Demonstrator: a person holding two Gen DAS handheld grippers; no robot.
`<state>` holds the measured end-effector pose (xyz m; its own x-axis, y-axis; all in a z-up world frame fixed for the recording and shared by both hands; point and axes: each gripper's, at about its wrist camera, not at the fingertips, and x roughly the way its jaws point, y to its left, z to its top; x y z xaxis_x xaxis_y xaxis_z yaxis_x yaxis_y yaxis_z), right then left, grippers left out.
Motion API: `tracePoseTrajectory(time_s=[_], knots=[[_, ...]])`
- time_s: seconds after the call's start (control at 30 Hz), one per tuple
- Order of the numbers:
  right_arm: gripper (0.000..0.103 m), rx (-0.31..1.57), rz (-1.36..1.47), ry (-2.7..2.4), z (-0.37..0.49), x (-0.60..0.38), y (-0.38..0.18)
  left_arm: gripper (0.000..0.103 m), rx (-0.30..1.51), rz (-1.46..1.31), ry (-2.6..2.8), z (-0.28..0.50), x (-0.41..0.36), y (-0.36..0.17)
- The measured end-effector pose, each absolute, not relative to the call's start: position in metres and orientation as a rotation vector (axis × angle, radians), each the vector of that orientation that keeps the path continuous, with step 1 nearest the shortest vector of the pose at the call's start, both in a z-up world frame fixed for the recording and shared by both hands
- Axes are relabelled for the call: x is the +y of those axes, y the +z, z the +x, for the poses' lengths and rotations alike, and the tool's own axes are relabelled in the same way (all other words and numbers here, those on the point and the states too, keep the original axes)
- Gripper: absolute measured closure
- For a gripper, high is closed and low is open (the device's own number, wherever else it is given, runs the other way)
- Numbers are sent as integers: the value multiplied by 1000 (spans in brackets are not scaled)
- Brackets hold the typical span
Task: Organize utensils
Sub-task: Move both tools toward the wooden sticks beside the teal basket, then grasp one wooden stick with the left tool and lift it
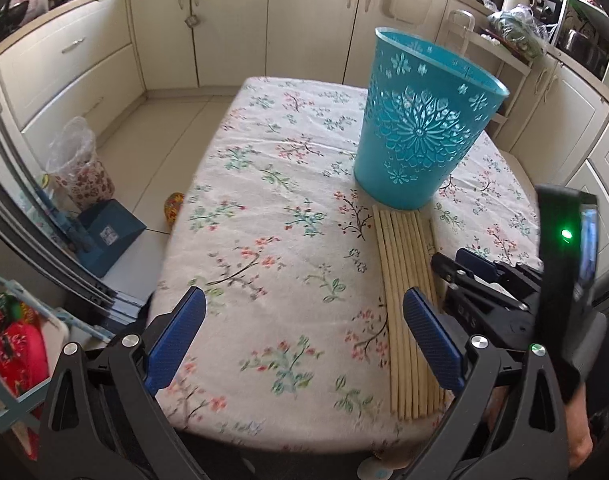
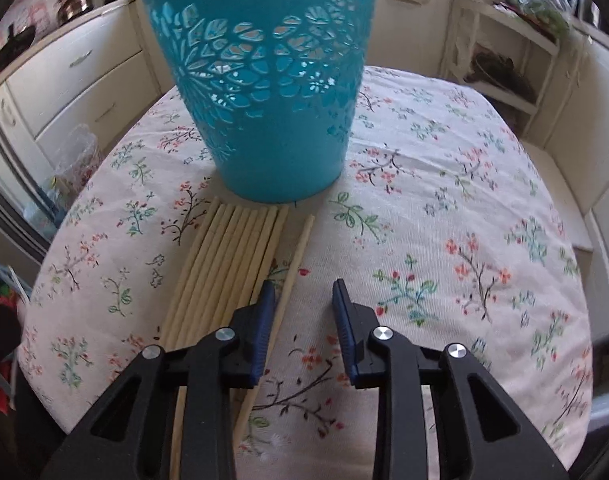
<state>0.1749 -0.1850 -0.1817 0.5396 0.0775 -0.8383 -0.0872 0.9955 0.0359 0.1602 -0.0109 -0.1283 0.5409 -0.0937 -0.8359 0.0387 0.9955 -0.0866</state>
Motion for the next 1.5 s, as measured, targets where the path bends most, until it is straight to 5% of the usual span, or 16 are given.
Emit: tracePoseTrajectory(time_s=[0.13,0.33,0.67,0.8,0.83,1.17,1.5], knots=[[94,1030,-30,152,187,-204,-180,14,1038,-51,-96,191,-31,-150],[94,1035,55,170,186,-229,-180,29,1096,-37,-97,229,-51,-176],[92,1038,110,193,190,-231,-183,36,1089,60,-52,244,-69,-179],[92,1040,102,196,194,-232,-183,84,1094,110,-112,244,-81,-179],[92,1041,103,196,194,-232,-183,90,1093,121,-124,243,-84,-179],[91,1023,53,190,188,-225,-183,98,1164,-5,-241,251,-45,-175],[84,1014,68,197,185,-224,-183,98,966,-176,-284,226,-8,-95]])
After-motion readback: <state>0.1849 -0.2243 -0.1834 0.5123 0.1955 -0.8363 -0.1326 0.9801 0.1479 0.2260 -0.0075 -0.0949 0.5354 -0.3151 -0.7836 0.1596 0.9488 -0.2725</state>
